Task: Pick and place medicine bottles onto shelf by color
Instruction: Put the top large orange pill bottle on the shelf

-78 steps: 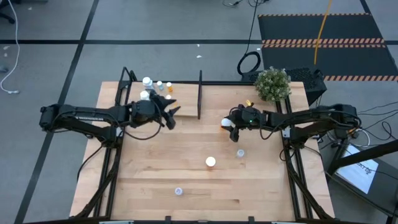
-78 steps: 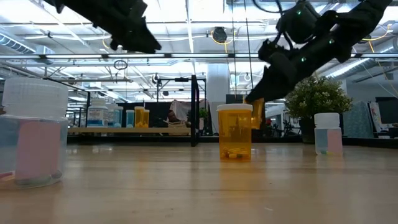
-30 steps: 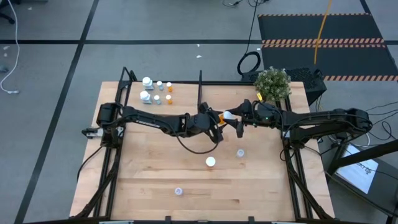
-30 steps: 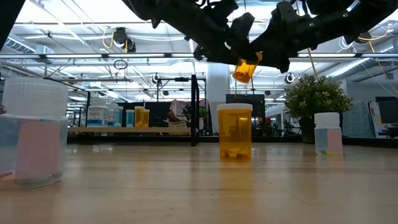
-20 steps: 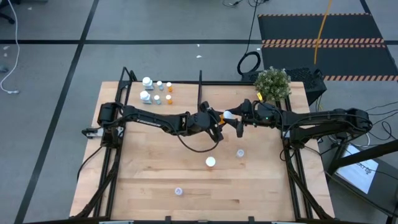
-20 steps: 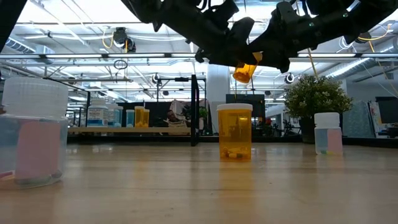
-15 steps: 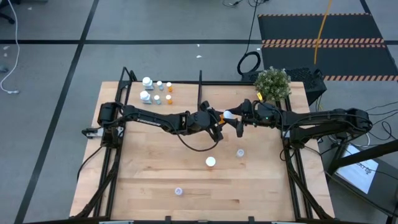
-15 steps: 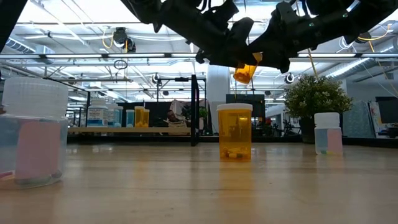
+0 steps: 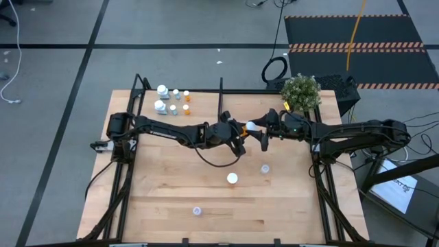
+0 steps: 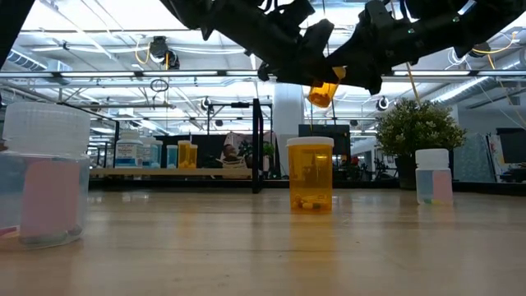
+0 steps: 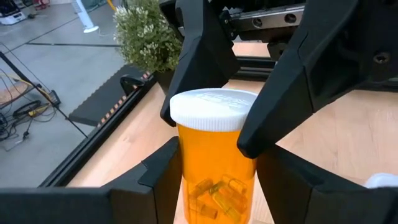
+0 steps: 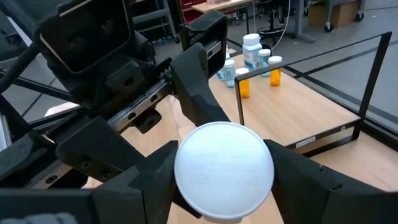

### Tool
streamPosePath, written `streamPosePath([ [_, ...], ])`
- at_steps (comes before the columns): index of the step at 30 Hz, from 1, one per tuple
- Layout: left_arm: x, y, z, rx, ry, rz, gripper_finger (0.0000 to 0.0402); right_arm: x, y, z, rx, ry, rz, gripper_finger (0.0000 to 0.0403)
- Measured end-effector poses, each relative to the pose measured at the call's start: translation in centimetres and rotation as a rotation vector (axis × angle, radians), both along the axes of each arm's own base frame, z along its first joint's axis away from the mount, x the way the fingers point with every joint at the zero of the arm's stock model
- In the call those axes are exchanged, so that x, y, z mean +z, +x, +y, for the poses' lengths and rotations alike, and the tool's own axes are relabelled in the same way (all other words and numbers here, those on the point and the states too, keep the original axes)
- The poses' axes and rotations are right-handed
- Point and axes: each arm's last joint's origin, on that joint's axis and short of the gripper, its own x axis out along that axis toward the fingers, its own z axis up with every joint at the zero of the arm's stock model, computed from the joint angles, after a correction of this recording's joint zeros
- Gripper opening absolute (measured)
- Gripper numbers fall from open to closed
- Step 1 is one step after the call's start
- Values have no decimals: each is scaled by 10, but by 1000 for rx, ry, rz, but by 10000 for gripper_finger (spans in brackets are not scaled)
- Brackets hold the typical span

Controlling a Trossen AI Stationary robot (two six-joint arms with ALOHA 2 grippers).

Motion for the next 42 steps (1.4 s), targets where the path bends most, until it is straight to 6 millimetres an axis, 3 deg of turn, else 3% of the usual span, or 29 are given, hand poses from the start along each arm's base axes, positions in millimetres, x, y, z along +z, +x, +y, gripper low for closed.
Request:
streamPosePath([
  [4,8,-4,0,-2,-1,1,189,5,-1,0,2,2,-35,236],
  [12,36,-23,1,32,12,16,182,18,-15,5,12,-16,-73,313],
  [18,66,-53,13,242,68,42,189,23,-25,9,25,-18,-69,335],
  [22,73,-73,31,409,79,9,190,23,-29,10,25,-12,-56,332],
  [29,52,-104,68,565,17,-118,190,13,-31,13,51,-37,-18,330],
  [35,9,-118,97,653,21,-252,191,12,-31,11,21,-126,2,330],
  [42,-32,-129,133,775,33,-224,191,13,-31,11,20,-158,6,329],
])
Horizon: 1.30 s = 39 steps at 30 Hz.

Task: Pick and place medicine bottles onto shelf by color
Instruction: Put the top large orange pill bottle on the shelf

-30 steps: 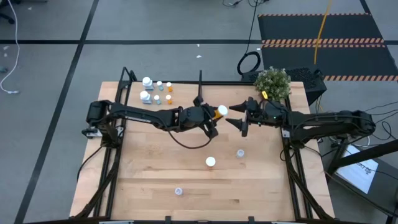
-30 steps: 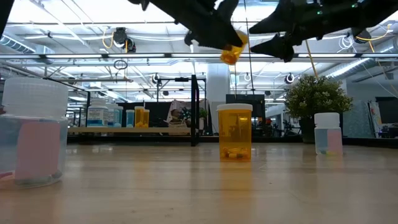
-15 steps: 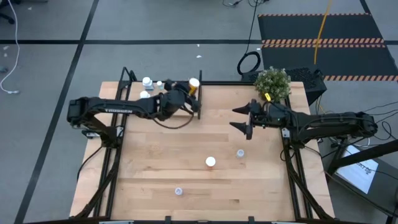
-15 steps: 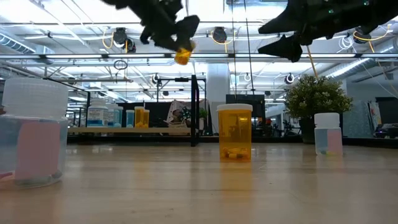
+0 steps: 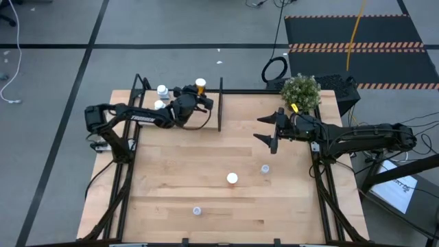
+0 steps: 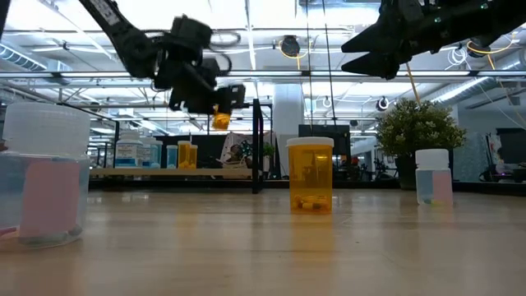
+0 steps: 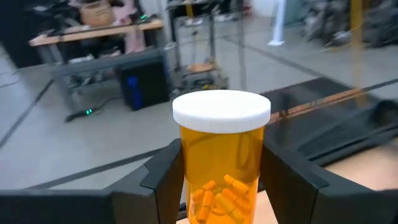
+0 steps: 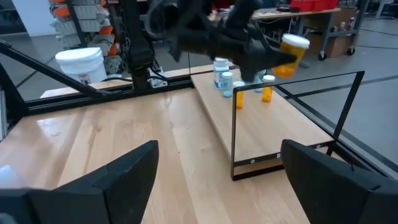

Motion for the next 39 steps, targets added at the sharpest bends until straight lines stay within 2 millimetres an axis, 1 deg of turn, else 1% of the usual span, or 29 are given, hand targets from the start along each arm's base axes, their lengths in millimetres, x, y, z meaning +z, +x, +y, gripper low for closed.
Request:
streamPosePath([
  [3,-11,-1,8,25,-20,24,191,0,0,0,-1,0,0,329],
  [9,-24,3,9,33,-51,19,191,0,0,0,-2,-8,-5,329],
  [18,-25,3,7,38,-80,-25,191,2,0,0,-2,-10,-19,329],
  [26,-25,6,1,31,-83,-40,191,2,0,0,-2,-7,-19,329],
  [33,-30,5,9,64,-89,-54,191,2,0,0,-3,-6,-19,329],
  [37,-42,5,12,76,-105,-16,191,2,0,0,-2,-5,-19,329],
  [39,-40,7,13,80,-91,-46,191,2,0,0,-3,-3,-19,329],
])
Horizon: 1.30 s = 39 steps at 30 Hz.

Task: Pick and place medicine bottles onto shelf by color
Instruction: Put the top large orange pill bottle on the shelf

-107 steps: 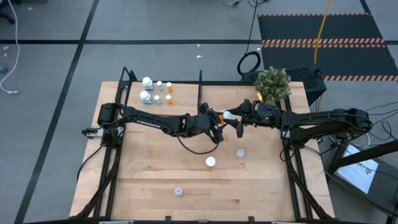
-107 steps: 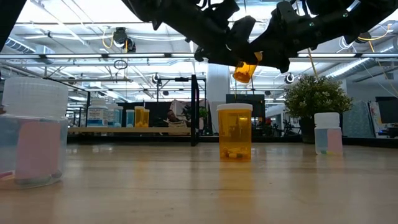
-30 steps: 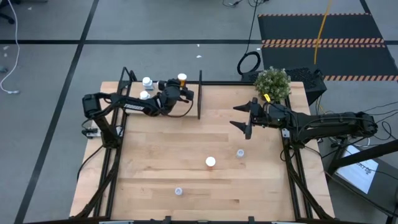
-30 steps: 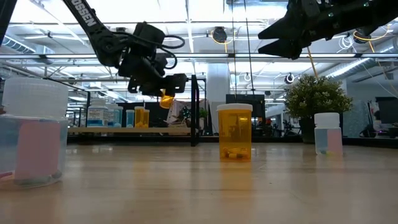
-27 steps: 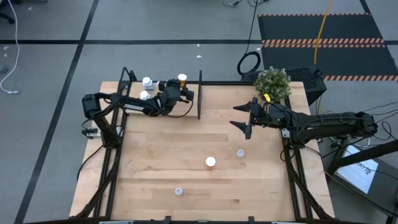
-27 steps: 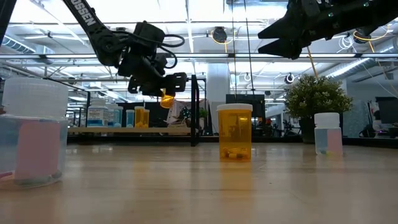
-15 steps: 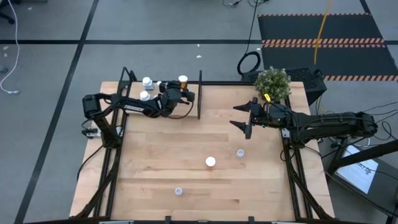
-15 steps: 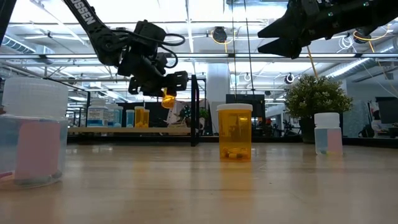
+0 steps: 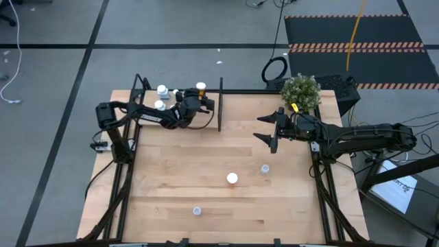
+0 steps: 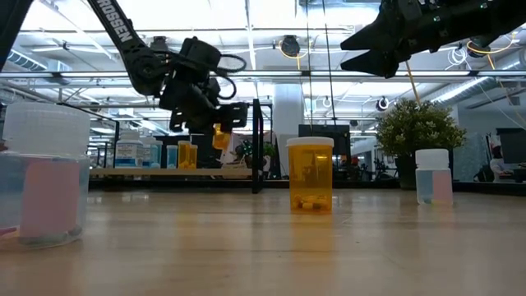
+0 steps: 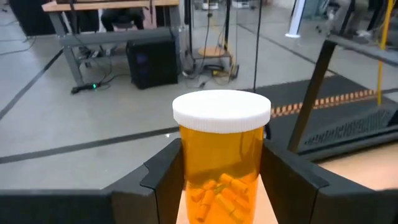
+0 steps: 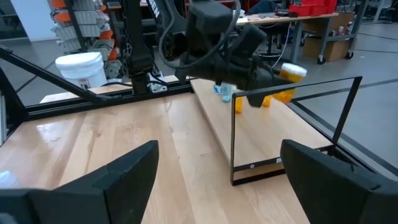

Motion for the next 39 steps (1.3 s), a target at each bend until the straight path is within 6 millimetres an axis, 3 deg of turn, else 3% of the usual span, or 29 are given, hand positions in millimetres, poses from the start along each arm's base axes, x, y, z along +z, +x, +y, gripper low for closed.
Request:
streamPosePath([
  [11,-21,-1,9,0,-40,33,191,0,0,0,3,1,-1,329],
  [39,-28,-5,10,10,-83,116,191,0,0,0,3,1,0,329],
])
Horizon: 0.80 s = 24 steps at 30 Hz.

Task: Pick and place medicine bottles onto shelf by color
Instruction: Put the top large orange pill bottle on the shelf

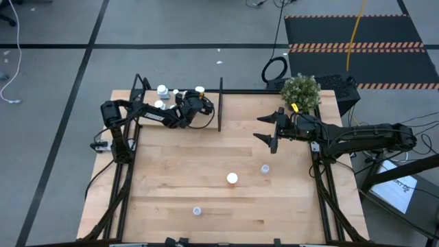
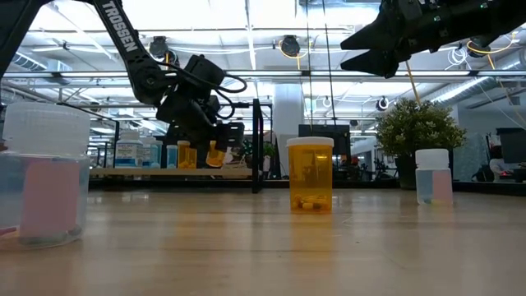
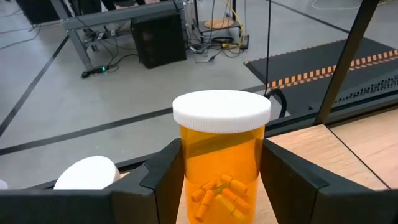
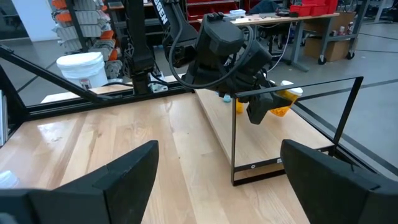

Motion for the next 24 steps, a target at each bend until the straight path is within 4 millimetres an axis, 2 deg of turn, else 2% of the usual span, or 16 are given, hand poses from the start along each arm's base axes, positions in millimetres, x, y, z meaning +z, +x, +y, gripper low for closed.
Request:
streamPosePath([
  [12,0,0,0,1,-3,0,227,0,0,0,0,0,0,329],
  [24,5,0,-2,-14,5,-13,230,0,0,0,0,0,0,329],
])
